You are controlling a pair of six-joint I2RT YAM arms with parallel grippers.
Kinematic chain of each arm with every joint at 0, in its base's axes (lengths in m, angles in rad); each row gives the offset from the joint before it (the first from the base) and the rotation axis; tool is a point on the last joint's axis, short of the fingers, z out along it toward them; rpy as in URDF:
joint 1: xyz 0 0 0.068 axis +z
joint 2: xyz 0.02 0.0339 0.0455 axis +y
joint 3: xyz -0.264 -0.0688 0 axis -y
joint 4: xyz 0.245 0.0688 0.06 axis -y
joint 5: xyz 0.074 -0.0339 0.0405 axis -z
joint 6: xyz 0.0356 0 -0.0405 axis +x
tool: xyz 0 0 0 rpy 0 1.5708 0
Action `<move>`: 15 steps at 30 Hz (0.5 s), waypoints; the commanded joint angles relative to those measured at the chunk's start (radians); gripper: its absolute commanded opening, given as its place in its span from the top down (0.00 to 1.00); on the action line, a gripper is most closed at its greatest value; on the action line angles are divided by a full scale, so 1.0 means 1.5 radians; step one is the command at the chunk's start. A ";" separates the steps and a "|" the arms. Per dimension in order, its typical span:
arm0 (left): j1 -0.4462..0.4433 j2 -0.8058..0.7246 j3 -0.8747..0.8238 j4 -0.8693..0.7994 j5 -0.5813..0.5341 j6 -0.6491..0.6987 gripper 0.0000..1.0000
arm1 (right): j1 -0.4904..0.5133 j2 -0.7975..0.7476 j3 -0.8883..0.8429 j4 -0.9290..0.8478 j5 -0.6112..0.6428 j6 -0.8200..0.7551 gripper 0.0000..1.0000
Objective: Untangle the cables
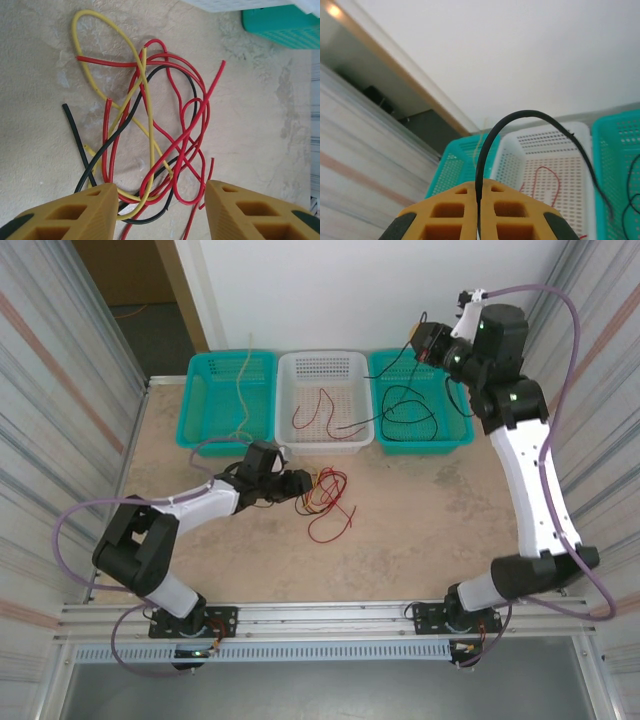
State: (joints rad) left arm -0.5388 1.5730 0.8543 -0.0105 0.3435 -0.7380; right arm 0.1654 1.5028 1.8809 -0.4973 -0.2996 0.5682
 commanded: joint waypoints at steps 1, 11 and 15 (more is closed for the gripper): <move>-0.003 0.019 0.044 -0.055 -0.021 0.038 0.48 | -0.053 0.058 0.045 -0.017 -0.072 0.013 0.93; -0.030 0.083 0.164 -0.171 -0.070 0.139 0.43 | -0.118 0.190 0.004 -0.041 -0.078 -0.014 0.77; -0.050 0.131 0.230 -0.236 -0.131 0.186 0.43 | -0.115 0.165 -0.085 -0.052 -0.059 -0.014 0.58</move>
State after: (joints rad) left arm -0.5964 1.7267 1.1320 -0.2523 0.2329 -0.5503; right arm -0.0132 1.7897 1.8175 -0.5430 -0.3946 0.5613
